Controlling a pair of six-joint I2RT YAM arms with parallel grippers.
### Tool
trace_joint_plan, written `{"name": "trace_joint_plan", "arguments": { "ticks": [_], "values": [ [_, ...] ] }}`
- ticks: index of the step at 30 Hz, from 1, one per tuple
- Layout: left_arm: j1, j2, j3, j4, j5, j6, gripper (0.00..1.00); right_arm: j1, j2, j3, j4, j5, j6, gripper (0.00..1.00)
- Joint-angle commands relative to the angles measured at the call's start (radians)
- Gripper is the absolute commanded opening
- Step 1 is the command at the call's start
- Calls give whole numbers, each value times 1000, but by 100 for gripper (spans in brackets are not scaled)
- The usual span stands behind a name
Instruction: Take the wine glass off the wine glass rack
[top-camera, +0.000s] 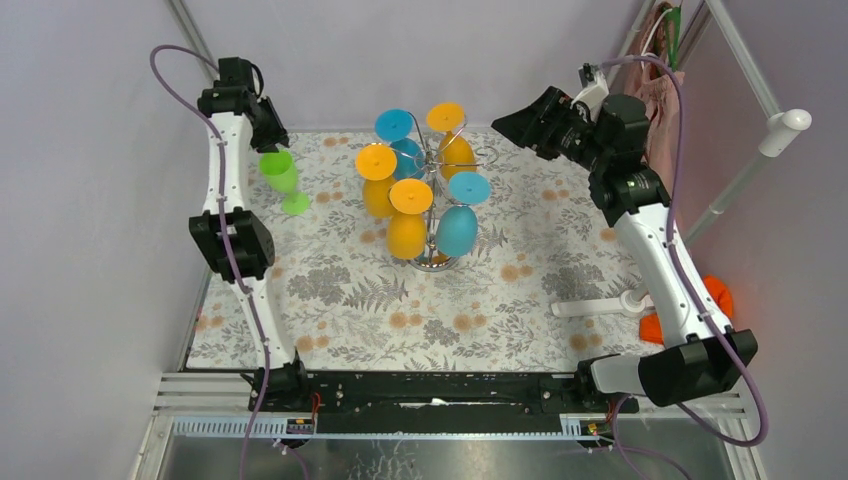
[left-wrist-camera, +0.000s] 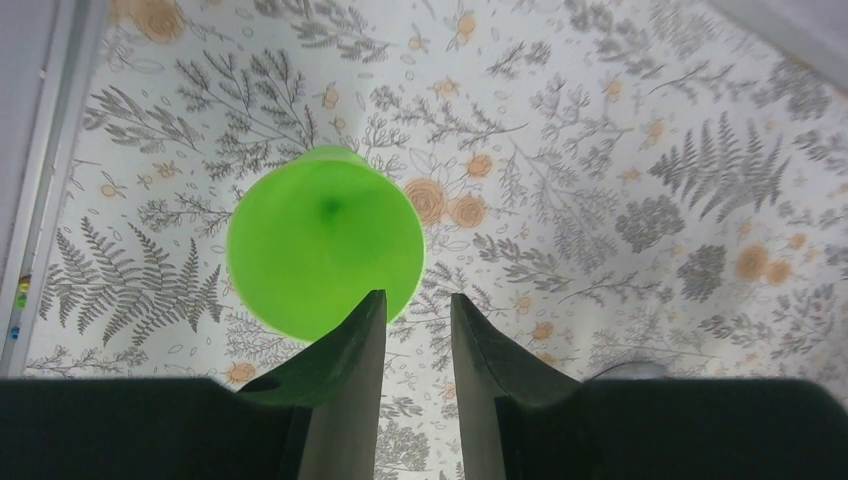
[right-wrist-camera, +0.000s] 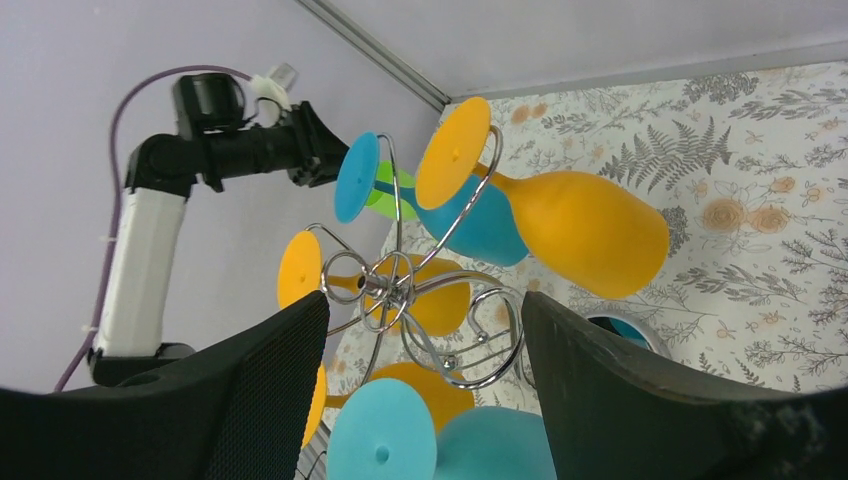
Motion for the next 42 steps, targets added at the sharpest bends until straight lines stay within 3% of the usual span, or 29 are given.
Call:
{"name": "trace_joint_plan", "arguments": {
  "ticks": [1,4,7,12,15,22,34,42],
  "values": [
    [4,-120,-1,110,-50,-33,37,2,52,55,43,-29,4,79],
    [2,-199,-34,179,-65,-82,40,2,115,108,39,-35,0,78],
    [-9,-295,-72,261,15,-119,42,1,194,170,44,-47,0,78],
    [-67,-527,-343,555,278,-198,46,1,318,292,46,-64,-3,77],
    [-153,-633,-456,664,322,-220,48,3,388,357,49,-92,3,75],
    [-313,-775,-664,732,307,-238,49,3,523,458,65,-166,51,70],
    [-316,-863,-811,728,275,-236,48,34,575,424,218,-282,168,61],
    [-316,-871,-839,730,273,-234,48,64,578,438,170,-308,157,57]
  ]
}}
